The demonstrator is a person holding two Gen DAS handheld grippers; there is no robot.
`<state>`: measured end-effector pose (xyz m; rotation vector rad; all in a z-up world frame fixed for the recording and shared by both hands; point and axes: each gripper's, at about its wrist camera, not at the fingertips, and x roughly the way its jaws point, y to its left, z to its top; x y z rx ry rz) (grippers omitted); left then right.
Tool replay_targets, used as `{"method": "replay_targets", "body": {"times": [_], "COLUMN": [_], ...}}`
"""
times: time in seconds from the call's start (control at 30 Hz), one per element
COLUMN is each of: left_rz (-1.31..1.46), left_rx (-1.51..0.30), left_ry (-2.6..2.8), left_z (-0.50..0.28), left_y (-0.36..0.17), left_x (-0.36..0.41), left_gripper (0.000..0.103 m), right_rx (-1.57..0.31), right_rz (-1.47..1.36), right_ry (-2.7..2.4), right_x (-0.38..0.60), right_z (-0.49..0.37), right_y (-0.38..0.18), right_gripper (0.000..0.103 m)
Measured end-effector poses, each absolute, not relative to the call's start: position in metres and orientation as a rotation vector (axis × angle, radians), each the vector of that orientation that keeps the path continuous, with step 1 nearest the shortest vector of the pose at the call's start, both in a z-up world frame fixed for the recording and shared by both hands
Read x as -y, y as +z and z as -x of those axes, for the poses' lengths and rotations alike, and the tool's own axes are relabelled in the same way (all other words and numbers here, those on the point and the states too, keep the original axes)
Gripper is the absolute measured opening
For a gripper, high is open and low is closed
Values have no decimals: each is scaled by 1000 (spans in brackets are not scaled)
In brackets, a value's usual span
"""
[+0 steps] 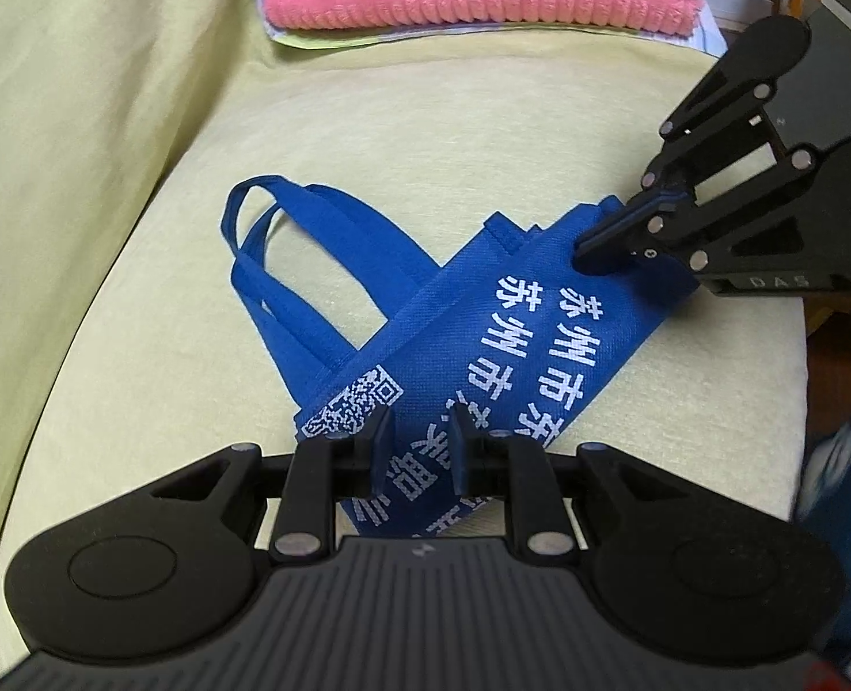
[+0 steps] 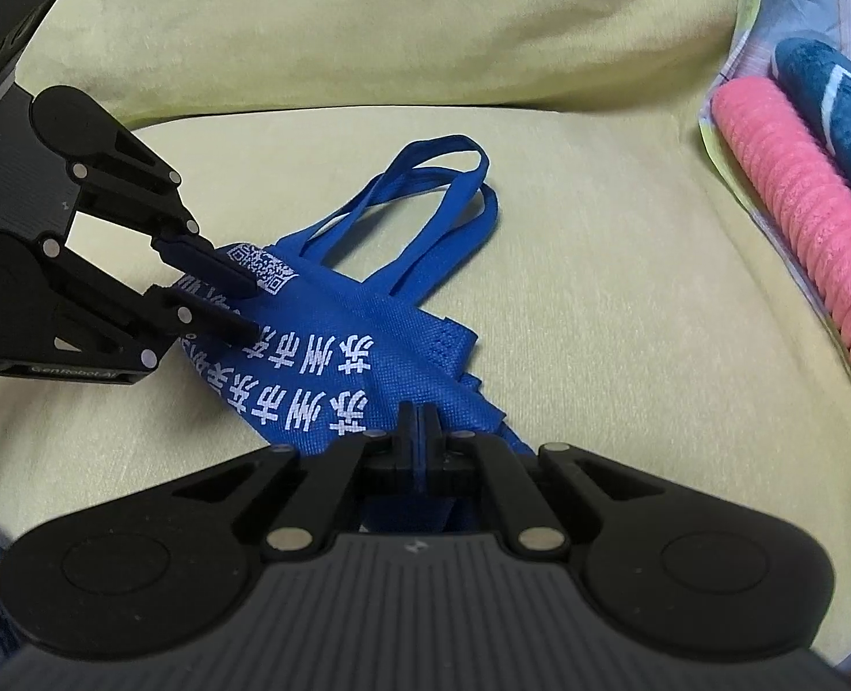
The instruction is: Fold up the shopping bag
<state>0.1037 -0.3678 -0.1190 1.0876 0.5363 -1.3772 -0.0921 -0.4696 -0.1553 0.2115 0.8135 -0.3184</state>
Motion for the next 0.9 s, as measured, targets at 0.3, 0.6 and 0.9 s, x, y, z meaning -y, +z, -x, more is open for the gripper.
{"method": "replay_targets", "body": {"times": [0.3, 0.6, 0.9], "left_rz": [-1078, -1311, -1653], "left_rx": [-474, -86, 296], "left_ry": [-1351, -1386, -1292], "left_z": [-95, -62, -54], "left_y": [-123, -121, -176], "left_x": [361, 318, 306], "left_gripper": [17, 38, 44], "right_rx": [-827, -805, -827], "right_rz": [-238, -301, -268], "right_ry": [-301, -310, -284], "right_x": [477, 482, 483], "right_z": [89, 94, 91], "right_y": [-155, -157, -156], "right_gripper": [1, 1, 1]}}
